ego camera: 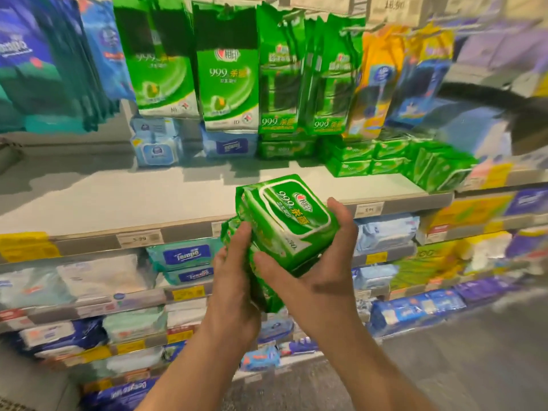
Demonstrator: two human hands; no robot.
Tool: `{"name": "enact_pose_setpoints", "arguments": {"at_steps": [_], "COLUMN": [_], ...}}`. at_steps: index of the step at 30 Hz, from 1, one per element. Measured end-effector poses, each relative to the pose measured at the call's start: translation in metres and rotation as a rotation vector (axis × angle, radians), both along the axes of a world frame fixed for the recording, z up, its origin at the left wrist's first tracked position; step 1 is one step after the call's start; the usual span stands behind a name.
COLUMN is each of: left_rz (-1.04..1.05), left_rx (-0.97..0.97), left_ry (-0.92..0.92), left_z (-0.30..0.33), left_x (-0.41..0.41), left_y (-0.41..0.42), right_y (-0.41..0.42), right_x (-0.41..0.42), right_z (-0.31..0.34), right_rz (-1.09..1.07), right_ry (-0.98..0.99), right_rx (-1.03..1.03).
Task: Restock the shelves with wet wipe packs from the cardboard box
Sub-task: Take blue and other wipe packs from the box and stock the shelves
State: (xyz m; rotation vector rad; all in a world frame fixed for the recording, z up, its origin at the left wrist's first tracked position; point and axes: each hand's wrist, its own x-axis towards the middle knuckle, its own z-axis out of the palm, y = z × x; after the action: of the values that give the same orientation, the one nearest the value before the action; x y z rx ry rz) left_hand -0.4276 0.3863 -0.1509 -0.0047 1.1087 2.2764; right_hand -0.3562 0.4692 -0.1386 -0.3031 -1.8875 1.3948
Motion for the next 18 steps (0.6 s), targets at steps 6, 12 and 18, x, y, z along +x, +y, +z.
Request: {"name": "enact_pose_setpoints", "arguments": {"at_steps": [6, 12, 18], "left_rz": [-0.075, -0.152, -0.193], "left_rx": [0.093, 0.063, 0.034], "left_ry": [-0.022, 0.031, -0.025], "left_z": [0.010, 0.036, 0.046], "left_x": [-0.058, -0.096, -0.117], "left_y": [0.041, 0.065, 0.085], "right_y": [0.037, 0.076, 0.133], "right_x": [-0.044, -0.073, -0.067], "right_z": [0.023, 0.040, 0.035], "right_rz": [-0.118, -0.253, -0.406], "right_ry": [0.132, 0.133, 0.085], "right_rx": [-0.002, -0.043, -0.061]}}
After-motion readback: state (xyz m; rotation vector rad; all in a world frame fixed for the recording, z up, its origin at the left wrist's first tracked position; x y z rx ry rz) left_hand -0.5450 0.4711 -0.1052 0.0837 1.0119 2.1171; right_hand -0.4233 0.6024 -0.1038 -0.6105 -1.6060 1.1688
